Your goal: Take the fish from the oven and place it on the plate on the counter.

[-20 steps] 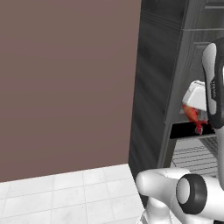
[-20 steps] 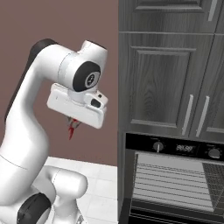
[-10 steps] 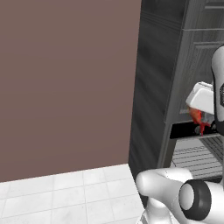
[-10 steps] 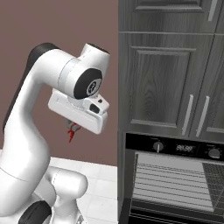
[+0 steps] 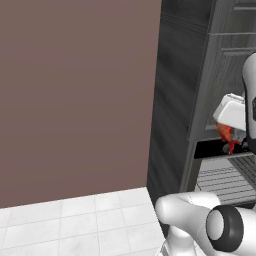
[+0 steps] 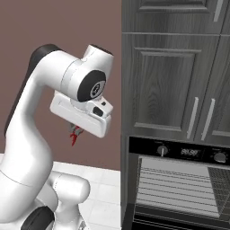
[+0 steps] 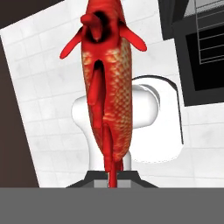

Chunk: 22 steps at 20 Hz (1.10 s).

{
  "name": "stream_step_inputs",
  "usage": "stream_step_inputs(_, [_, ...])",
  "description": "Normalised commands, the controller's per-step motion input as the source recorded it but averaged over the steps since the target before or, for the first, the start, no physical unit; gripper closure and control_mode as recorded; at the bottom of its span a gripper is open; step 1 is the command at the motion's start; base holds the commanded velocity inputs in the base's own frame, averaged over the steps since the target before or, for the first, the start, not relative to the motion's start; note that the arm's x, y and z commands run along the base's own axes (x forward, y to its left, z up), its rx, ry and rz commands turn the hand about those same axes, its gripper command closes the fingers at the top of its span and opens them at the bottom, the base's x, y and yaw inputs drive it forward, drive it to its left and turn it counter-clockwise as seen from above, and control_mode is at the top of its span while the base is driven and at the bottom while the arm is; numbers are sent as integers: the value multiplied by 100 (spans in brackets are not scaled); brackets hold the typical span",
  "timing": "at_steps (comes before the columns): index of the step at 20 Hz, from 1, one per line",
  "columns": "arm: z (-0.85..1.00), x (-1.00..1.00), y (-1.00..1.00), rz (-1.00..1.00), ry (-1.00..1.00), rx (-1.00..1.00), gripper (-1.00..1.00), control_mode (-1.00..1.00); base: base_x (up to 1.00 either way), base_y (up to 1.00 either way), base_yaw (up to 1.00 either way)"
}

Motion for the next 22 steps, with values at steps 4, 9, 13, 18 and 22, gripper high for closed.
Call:
stream_step_inputs(4, [-12, 0, 13, 0, 0, 0, 100, -100, 0, 0, 0])
stream_step_inputs(9, [-12, -6, 12, 0, 0, -1, 100, -100, 0, 0, 0])
stream_step_inputs(13, [-5, -8, 4, 0, 0, 0, 100, -100, 0, 0, 0])
stream_step_inputs(18, [0, 0, 0, 0, 0, 0, 100, 100, -49, -7, 0])
stream_step_inputs(22, [0, 0, 0, 0, 0, 0, 100, 100, -66, -28, 0])
